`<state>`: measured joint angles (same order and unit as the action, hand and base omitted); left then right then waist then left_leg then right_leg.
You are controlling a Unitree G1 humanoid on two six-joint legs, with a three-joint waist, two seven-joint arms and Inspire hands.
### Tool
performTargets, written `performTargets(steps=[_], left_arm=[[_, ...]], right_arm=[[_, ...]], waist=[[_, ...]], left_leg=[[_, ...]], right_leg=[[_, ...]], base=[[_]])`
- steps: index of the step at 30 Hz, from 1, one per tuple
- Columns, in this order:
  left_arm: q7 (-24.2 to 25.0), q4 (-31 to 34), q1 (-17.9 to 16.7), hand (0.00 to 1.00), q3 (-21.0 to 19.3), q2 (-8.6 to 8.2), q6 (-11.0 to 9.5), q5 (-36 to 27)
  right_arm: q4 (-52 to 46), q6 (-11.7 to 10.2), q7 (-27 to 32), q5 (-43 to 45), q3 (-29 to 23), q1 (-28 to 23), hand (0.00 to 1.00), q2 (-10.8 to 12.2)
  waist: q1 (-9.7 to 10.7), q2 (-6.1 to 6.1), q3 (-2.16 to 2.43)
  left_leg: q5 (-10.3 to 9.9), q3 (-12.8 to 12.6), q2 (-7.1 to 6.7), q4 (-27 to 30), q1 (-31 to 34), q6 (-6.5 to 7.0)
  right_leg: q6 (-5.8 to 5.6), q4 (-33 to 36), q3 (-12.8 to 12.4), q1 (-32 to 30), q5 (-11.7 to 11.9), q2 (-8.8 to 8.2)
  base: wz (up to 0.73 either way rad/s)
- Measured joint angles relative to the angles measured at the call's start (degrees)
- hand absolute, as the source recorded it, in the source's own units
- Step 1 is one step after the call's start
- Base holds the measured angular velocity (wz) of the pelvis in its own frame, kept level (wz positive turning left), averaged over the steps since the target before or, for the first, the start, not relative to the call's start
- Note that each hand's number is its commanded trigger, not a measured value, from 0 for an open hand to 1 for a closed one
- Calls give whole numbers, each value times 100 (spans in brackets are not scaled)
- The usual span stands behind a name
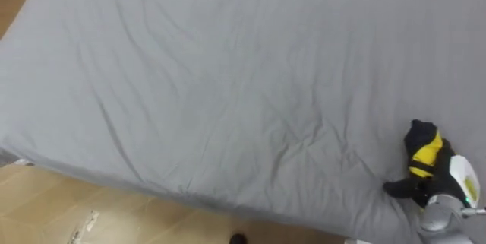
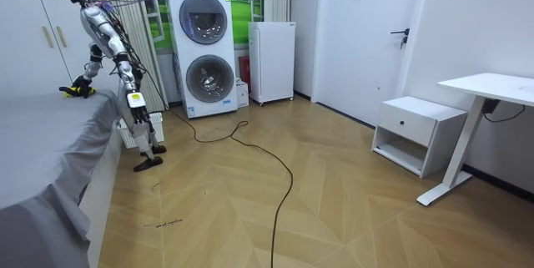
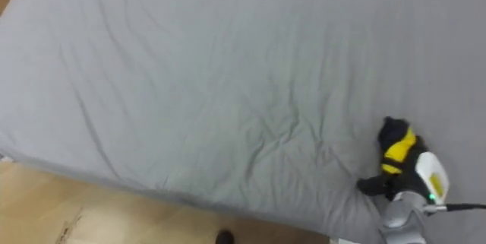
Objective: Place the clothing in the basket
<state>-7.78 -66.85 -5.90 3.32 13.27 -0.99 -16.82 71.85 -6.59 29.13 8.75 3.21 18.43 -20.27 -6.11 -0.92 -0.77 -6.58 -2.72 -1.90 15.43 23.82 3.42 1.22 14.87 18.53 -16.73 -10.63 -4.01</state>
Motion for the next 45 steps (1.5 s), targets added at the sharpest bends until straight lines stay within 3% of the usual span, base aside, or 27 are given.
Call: performTargets(steps=[3,9,16,20,27,30,32,35,39,41,43,45], left_arm=[[37,0,64,0,33,24,103,-5],[100,51,290,0,99,28,104,5],[104,273,326,0,143,27,47,-45],[167,291,334,0,137,34,-96,-43],[197,533,131,0,70,68,-104,-46],[177,718,41,0,-29,68,-116,32],[190,768,-63,0,-31,49,-142,27],[188,938,-247,0,-202,-13,-82,153],[183,952,-272,0,-218,-47,-45,176],[181,960,-409,0,-388,-109,100,276],[191,961,-503,0,-434,-107,144,377],[206,960,-519,0,-445,-108,224,393]], right_arm=[[169,44,59,-13,-12,158,100,-37],[182,113,118,-71,-126,295,100,-398],[207,179,26,-380,-140,300,100,-573],[286,171,-141,-637,-174,337,100,-599],[-571,245,-192,-1231,-366,-419,100,-534],[-1102,262,-187,-1577,-467,-812,100,-397],[-1777,301,-196,-1597,-496,-1291,100,-301],[-2477,302,-193,-1633,-715,-1630,100,-211],[-3041,307,-189,-1670,-909,-2037,100,-197],[-3327,305,-187,-1539,-1146,-2201,100,-196],[-3499,305,-179,-1531,-1315,-2378,100,-196],[-3589,306,-178,-1539,-1394,-2526,100,-195]], waist=[[-31,24,-29],[-68,11,-65],[-51,32,-78],[-56,109,-122],[31,254,-138],[204,396,-122],[311,552,-16],[483,639,46],[702,621,73],[788,541,99],[923,502,98],[931,467,75]], left_leg=[[20,-8,-12,15,112,33],[90,17,-26,5,368,74],[114,-46,-17,-99,366,61],[114,-227,0,-183,212,61],[112,-452,-8,-376,-456,60],[107,-544,6,-459,-857,52],[75,-635,23,-562,-1205,5],[-63,-830,45,-594,-1642,-30],[-208,-978,118,-608,-2121,-40],[-276,-1147,128,-624,-2314,-53],[-301,-1188,131,-632,-2374,-56],[-305,-1299,164,-688,-2443,-59]], right_leg=[[-51,2,-59,-104,31,-2],[-68,107,-122,-395,59,-15],[-66,74,-137,-452,58,-25],[-68,68,-284,-386,58,-51],[-93,-132,-589,211,44,5],[-99,-248,-692,593,31,11],[-102,-416,-835,870,12,74],[-104,-455,-1069,1220,12,149],[-110,-519,-1299,1649,15,195],[-120,-512,-1453,1750,18,218],[-123,-514,-1539,1779,20,234],[-123,-513,-1655,1771,21,254]], base=[[0],[0],[-2],[-13],[-10],[-8],[-27],[-39],[-27],[-47],[-27],[-28]])
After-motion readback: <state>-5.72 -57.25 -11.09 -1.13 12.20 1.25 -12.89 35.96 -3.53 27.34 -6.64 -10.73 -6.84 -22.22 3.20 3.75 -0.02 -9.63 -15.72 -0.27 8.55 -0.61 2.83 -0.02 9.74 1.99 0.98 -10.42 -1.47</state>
